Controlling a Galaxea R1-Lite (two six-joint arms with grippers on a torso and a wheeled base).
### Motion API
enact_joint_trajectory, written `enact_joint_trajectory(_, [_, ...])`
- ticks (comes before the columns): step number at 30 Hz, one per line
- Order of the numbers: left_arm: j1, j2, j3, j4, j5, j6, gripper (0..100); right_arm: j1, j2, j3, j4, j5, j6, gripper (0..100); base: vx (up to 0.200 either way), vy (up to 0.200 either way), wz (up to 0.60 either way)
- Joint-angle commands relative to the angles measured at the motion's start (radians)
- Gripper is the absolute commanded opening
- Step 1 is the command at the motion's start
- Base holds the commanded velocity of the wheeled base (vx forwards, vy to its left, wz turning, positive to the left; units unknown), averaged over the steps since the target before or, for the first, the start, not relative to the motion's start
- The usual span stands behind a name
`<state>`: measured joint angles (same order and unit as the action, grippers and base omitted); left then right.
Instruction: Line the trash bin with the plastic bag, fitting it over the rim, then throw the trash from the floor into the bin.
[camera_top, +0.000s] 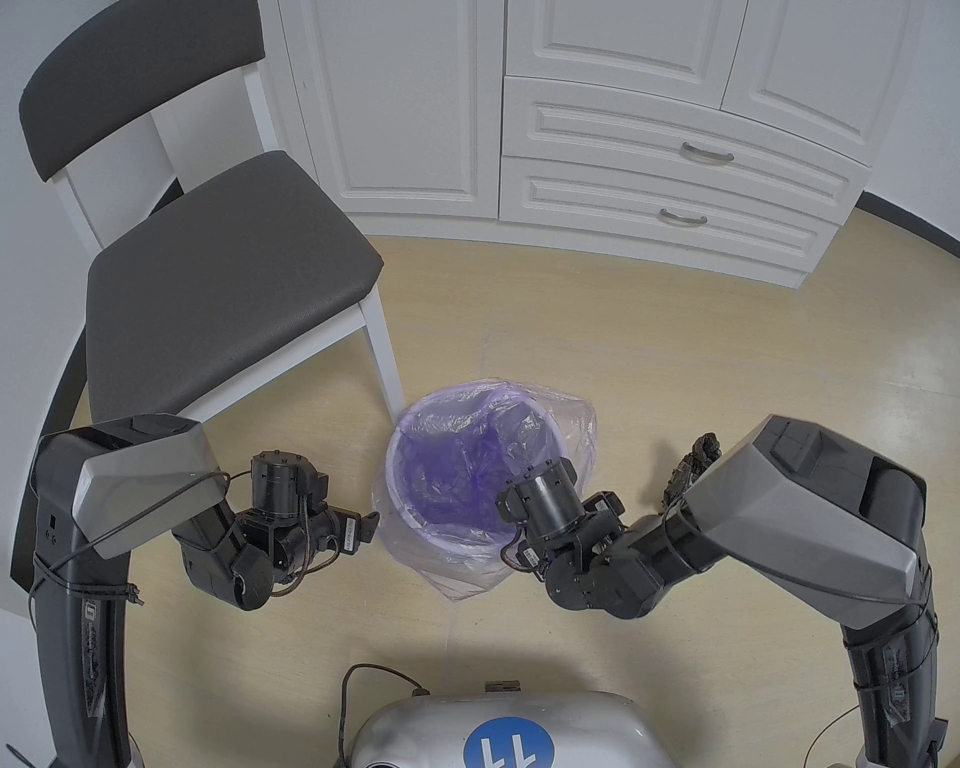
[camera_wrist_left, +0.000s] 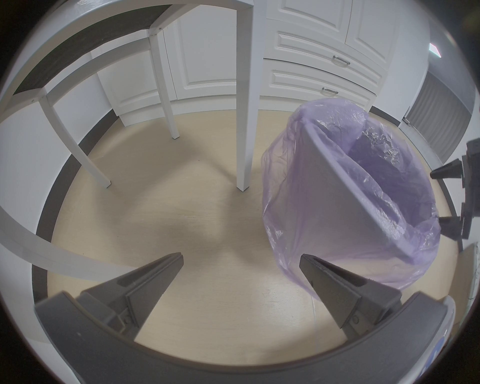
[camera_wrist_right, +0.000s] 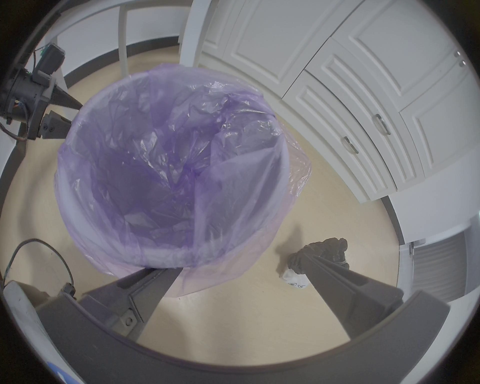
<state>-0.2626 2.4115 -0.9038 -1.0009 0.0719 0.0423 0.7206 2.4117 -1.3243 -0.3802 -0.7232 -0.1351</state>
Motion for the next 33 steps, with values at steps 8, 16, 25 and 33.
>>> enact_joint_trajectory(8, [-0.006, 0.012, 0.003, -0.015, 0.003, 0.001, 100, 0.010, 0.041, 0.272, -0.353, -0.004, 0.002, 100, 0.000, 0.000, 0.00])
enact_joint_trajectory(16, [-0.007, 0.014, 0.003, -0.015, 0.005, 0.001, 100, 0.010, 0.087, 0.335, -0.559, -0.001, -0.004, 100, 0.000, 0.000, 0.00])
enact_joint_trajectory(25, [-0.001, 0.023, 0.006, -0.015, 0.006, 0.004, 100, 0.006, 0.015, 0.576, -0.786, 0.011, -0.015, 100, 0.000, 0.000, 0.00])
enact_joint_trajectory(33, [0.009, -0.012, 0.011, -0.015, 0.006, 0.005, 100, -0.006, -0.092, 0.778, -1.045, 0.091, -0.104, 100, 0.000, 0.000, 0.00])
